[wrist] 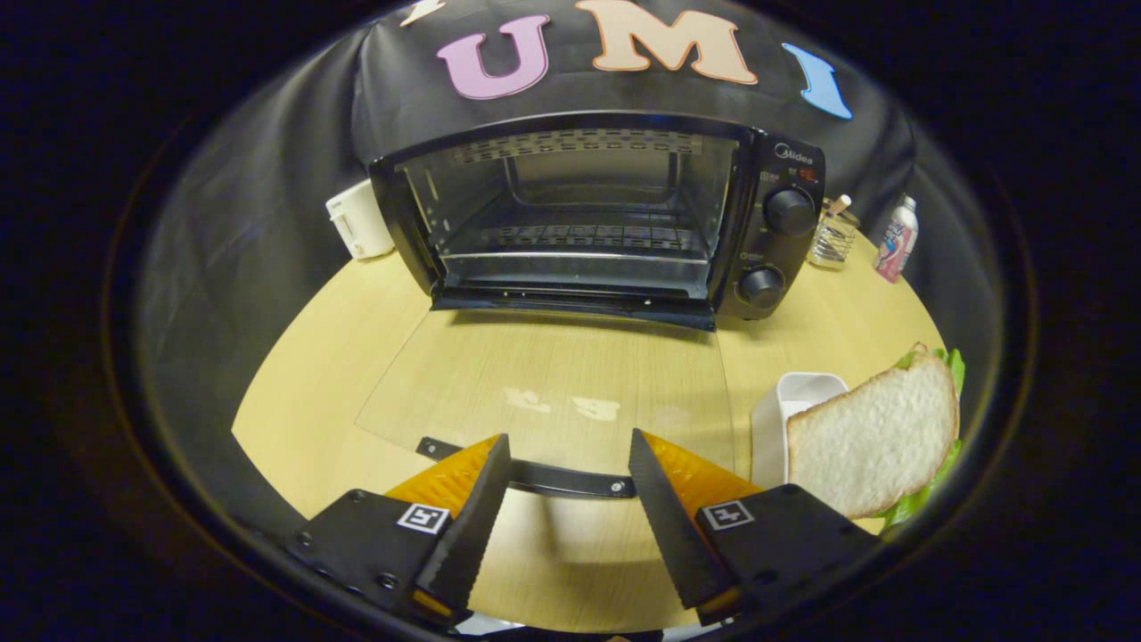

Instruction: Open the toaster oven, put the food inside, and close the toaster oven door.

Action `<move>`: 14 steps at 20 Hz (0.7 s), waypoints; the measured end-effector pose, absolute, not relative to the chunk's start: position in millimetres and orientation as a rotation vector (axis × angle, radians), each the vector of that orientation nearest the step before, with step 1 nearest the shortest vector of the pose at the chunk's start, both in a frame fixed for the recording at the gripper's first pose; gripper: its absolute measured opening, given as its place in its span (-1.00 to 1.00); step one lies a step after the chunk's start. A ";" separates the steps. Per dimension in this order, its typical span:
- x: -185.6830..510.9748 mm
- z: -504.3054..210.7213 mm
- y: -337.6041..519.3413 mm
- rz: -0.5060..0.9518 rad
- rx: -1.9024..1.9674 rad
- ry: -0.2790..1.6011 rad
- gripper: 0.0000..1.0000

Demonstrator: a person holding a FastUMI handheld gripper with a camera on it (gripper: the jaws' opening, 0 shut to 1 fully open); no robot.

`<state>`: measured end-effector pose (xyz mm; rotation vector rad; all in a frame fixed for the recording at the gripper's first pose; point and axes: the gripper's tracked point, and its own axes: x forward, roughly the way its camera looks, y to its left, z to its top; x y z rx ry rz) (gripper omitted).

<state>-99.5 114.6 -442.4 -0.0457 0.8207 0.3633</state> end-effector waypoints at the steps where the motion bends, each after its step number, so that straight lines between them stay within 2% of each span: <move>1: -100.7 -435.5 114.6 0.375 -0.012 0.831 0.76; 7: -113.2 -329.7 67.3 0.464 0.236 0.904 0.82; 10: -109.2 -299.1 6.4 0.399 0.301 0.993 0.84; 14: -93.7 -308.3 -70.2 0.305 0.156 1.068 0.88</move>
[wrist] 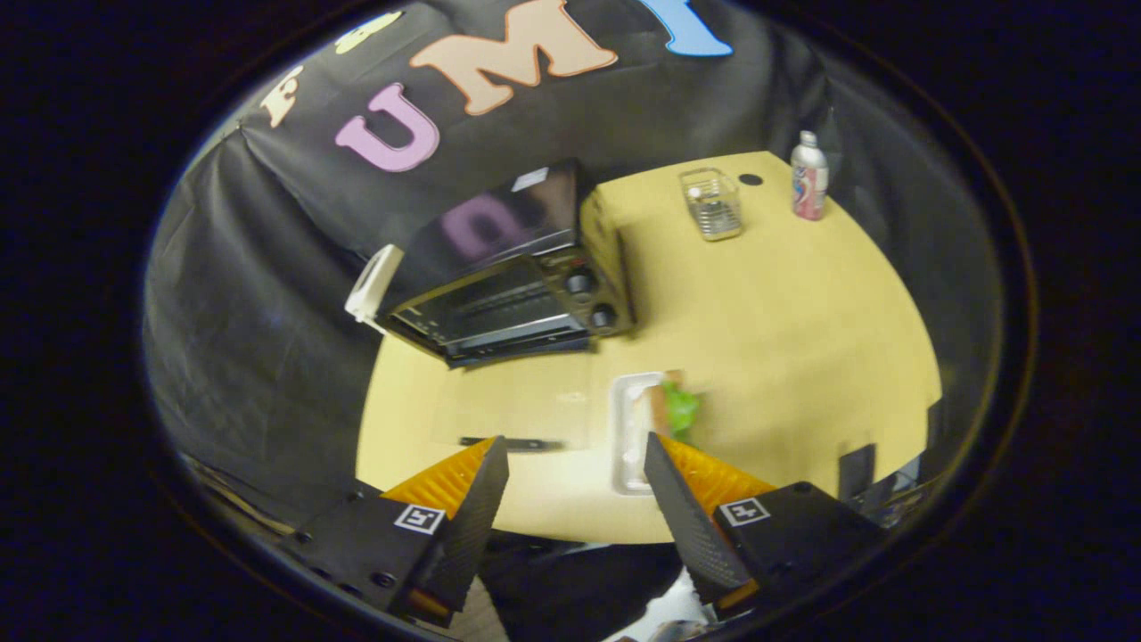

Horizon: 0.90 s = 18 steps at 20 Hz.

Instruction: Open the toaster oven, put the food inside, and close the toaster oven door.

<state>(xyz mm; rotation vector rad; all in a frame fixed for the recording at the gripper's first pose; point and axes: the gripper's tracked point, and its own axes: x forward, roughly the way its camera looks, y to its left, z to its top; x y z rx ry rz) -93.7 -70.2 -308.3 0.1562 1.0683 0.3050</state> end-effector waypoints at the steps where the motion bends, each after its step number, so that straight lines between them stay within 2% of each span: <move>1: -94.3 -318.9 -81.5 0.296 0.110 1.098 0.89; 7: -91.2 -388.8 -88.3 0.303 0.091 1.273 0.93; 11: -90.5 -408.5 -74.0 0.294 0.176 1.322 0.37; 15: -87.0 -399.1 -70.7 0.221 0.283 1.293 -0.18; 18: -87.8 -378.9 -63.1 0.165 0.374 1.226 -0.18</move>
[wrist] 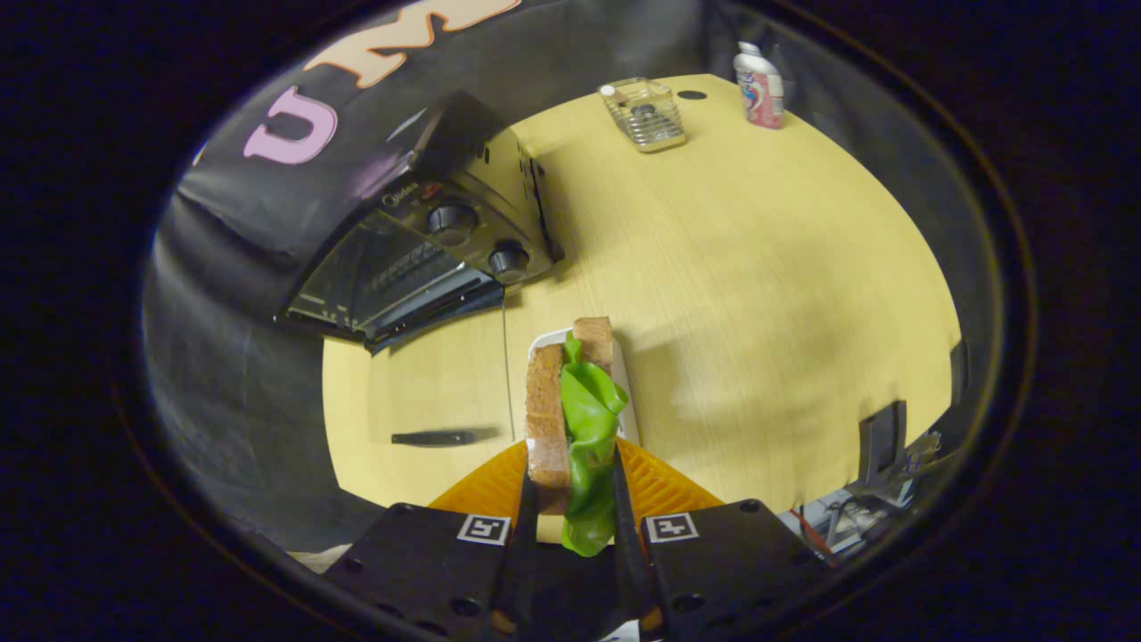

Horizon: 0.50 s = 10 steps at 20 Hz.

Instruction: Open the toaster oven, put the food inside, and close the toaster oven door.

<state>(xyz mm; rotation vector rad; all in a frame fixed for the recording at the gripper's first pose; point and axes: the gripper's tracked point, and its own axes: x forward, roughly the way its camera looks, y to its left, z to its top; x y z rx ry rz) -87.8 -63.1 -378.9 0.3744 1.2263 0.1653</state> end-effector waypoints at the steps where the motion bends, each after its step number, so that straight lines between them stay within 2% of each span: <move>1: -88.3 -366.7 -57.8 0.151 0.425 1.187 -0.18; 6: -78.5 -317.4 13.6 0.203 0.818 0.970 -0.19; 10: -69.1 -319.9 83.4 0.288 1.045 0.865 -0.19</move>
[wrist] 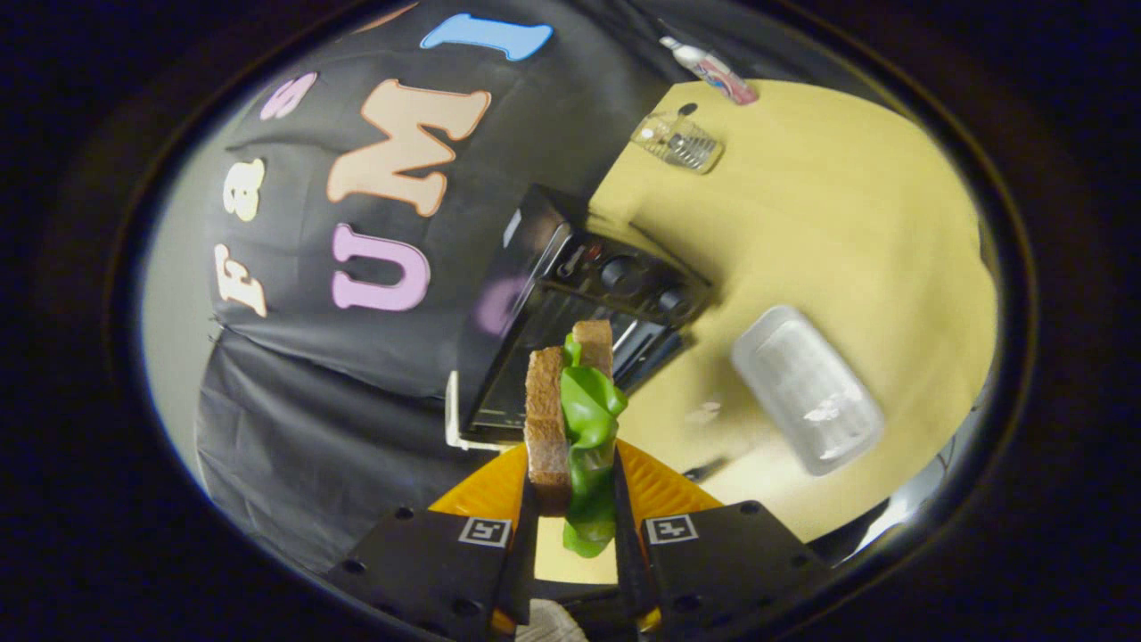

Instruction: Open the toaster oven, put the food inside, and close the toaster oven door.

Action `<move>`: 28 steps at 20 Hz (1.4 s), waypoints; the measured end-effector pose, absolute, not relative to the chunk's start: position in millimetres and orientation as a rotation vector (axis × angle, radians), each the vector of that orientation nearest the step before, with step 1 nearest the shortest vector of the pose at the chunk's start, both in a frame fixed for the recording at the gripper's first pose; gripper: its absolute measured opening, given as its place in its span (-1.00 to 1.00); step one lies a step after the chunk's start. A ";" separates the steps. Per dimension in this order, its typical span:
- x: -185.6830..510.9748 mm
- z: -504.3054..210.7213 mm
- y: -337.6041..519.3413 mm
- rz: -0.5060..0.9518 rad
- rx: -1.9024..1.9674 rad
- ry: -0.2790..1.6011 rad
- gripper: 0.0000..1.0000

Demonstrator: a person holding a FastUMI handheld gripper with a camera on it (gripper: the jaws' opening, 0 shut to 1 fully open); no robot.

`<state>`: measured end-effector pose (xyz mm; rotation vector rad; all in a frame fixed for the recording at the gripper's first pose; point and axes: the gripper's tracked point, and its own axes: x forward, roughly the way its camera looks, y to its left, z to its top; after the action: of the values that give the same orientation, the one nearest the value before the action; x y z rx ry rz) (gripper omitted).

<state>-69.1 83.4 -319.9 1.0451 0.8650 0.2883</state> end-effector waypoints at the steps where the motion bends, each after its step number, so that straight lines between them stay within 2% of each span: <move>1: -65.8 -325.2 98.0 0.305 1.096 0.848 -0.19; 4: -42.2 -331.7 132.1 0.348 1.299 0.760 -0.19; 7: -13.3 -353.4 148.1 0.286 1.383 0.717 -0.19; 20: 76.1 -399.4 170.0 0.157 1.156 0.601 -0.20; 28: 75.0 -388.7 155.7 0.116 0.740 0.581 0.64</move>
<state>75.0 155.7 -388.7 0.7396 0.5810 0.1160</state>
